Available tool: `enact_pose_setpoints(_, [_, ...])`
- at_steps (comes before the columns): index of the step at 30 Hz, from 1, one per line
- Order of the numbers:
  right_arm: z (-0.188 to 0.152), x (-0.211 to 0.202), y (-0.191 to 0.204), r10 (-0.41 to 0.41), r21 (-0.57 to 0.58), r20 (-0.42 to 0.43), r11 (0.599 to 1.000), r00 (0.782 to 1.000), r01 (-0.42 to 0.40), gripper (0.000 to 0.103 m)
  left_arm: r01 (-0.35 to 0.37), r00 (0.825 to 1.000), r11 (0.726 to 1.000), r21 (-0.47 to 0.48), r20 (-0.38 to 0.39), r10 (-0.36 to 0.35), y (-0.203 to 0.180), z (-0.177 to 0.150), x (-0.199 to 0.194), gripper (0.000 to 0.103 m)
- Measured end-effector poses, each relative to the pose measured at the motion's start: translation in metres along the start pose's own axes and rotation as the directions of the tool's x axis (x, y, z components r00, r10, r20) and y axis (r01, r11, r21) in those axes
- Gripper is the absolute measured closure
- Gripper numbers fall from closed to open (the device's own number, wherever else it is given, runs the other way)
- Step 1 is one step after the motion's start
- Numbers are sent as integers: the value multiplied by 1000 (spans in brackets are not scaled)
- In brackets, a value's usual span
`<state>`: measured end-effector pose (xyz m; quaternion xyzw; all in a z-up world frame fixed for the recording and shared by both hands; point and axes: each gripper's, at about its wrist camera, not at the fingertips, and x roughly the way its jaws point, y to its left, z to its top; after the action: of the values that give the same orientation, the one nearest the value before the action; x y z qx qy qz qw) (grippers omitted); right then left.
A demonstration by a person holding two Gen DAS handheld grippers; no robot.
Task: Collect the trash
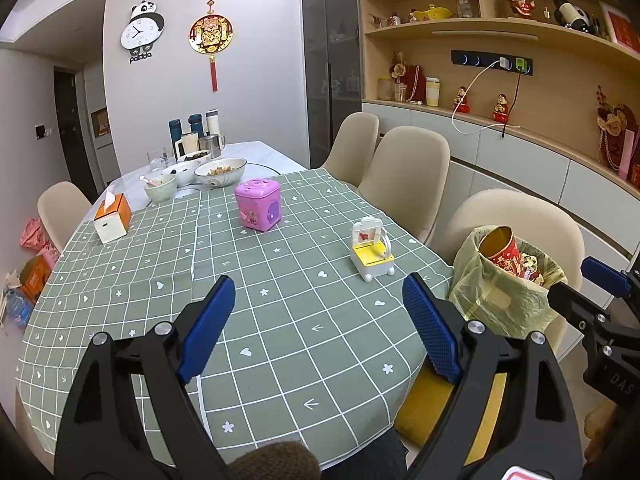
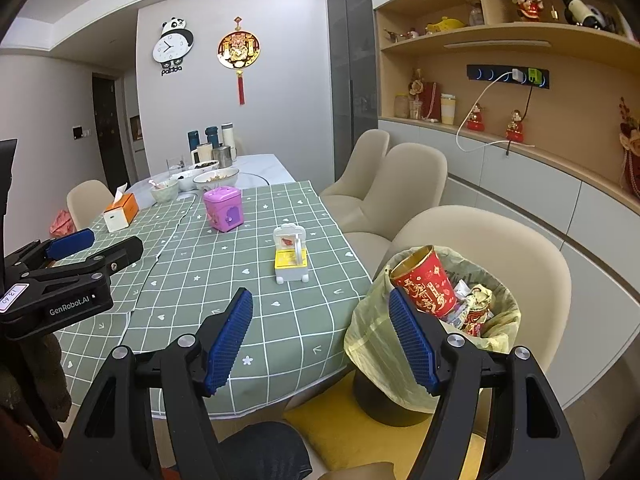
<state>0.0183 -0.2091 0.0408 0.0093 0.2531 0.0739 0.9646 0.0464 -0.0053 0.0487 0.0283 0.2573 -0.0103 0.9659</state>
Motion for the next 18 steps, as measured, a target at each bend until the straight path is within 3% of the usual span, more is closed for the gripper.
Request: enact_pose_setpoints(18, [0,3,-3,-9,13,0,1000,1000,9,36,8,1000,1000,9,-2,-8,-3,-1,1,22])
